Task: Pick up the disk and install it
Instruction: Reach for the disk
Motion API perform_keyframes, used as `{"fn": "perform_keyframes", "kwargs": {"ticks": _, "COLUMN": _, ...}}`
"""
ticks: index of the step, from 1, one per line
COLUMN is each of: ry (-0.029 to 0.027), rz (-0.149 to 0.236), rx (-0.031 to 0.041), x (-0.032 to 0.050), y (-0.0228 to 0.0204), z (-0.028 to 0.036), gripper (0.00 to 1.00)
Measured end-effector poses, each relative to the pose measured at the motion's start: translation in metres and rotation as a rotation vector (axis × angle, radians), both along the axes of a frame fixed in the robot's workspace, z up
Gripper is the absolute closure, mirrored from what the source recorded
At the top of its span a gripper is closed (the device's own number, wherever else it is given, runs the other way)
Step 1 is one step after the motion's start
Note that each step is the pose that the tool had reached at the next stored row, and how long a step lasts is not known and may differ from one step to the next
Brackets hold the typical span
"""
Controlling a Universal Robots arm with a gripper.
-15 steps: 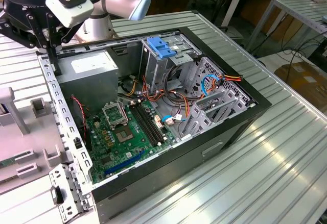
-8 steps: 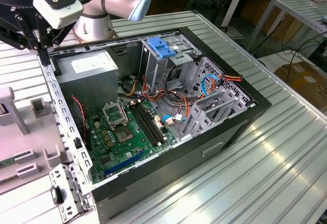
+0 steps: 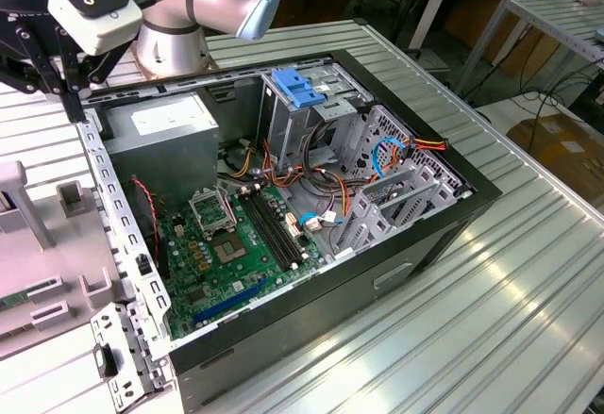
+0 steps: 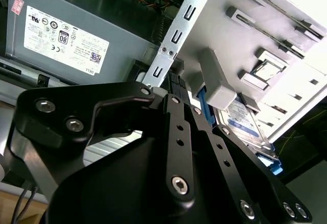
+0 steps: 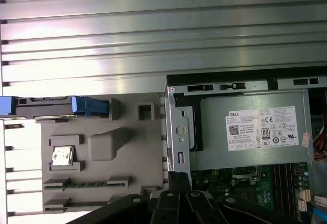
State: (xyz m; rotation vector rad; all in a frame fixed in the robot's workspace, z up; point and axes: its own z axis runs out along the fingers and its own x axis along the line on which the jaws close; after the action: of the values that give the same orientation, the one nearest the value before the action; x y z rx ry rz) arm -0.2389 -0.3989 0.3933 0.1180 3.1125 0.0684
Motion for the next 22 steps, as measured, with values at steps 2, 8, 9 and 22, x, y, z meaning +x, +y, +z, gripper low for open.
{"fn": "perform_keyframes", "kwargs": {"ticks": 2, "ry": 0.0000, "rz": 0.000, "rx": -0.0001, "x": -0.0014, "y": 0.0000, "z": 0.0000, "gripper": 0.89}}
{"fn": "perform_keyframes", "kwargs": {"ticks": 8, "ry": 0.0000, "rz": 0.000, "rx": 0.0000, "x": -0.0079, "y": 0.0000, "z": 0.0000, "gripper": 0.89}}
{"fn": "perform_keyframes", "kwargs": {"ticks": 9, "ry": 0.0000, "rz": 0.000, "rx": -0.0001, "x": -0.0087, "y": 0.0000, "z": 0.0000, "gripper": 0.89}}
{"fn": "perform_keyframes", "kwargs": {"ticks": 22, "ry": 0.0000, "rz": 0.000, "rx": -0.0001, "x": -0.0223, "y": 0.0000, "z": 0.0000, "gripper": 0.89}}
